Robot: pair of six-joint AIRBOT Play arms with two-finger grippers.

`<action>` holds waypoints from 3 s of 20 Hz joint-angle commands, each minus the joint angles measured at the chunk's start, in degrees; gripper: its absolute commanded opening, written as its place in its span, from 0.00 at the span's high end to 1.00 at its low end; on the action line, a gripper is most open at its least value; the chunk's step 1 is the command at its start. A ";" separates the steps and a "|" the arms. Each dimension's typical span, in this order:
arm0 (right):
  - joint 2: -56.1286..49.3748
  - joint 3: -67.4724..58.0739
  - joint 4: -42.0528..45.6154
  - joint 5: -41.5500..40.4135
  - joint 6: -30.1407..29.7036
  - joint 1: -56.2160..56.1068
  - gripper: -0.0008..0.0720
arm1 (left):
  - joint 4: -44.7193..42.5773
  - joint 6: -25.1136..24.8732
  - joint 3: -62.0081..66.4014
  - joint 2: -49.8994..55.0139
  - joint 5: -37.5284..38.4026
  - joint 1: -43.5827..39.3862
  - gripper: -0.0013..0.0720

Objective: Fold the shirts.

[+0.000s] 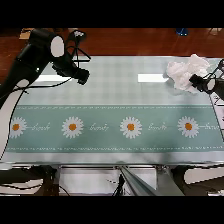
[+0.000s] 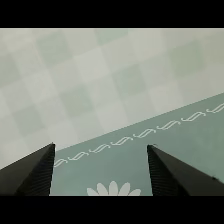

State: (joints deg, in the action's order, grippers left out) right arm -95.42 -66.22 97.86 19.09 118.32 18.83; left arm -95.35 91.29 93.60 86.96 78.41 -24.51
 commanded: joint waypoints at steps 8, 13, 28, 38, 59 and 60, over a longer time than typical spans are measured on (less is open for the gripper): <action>34.73 -6.14 -4.96 -4.04 -16.24 -11.98 0.96 | 0.00 0.07 12.17 -13.92 -0.13 -0.39 0.02; 57.61 -7.41 -7.61 1.11 -15.28 -19.61 0.96 | 0.00 0.63 18.75 -28.39 0.02 -0.39 0.02; 43.80 -7.32 -42.64 45.59 -30.38 -31.36 0.96 | -0.02 4.63 0.50 -38.18 12.28 -0.39 0.02; 8.76 -7.34 -36.33 28.15 -29.46 -62.71 0.63 | 0.00 5.86 -17.99 -38.49 12.70 -0.39 0.02; 26.58 -5.42 -28.96 46.12 -40.46 4.68 0.24 | 36.15 -2.60 -48.89 -20.26 -25.38 0.50 0.02; 25.79 -5.42 -29.07 46.60 -40.50 4.66 0.24 | 39.74 -4.17 -48.89 -18.01 -24.52 0.42 0.02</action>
State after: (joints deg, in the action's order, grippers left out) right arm -68.88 -72.03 70.72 64.62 79.42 20.47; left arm -64.66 92.64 44.88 64.31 55.24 -24.16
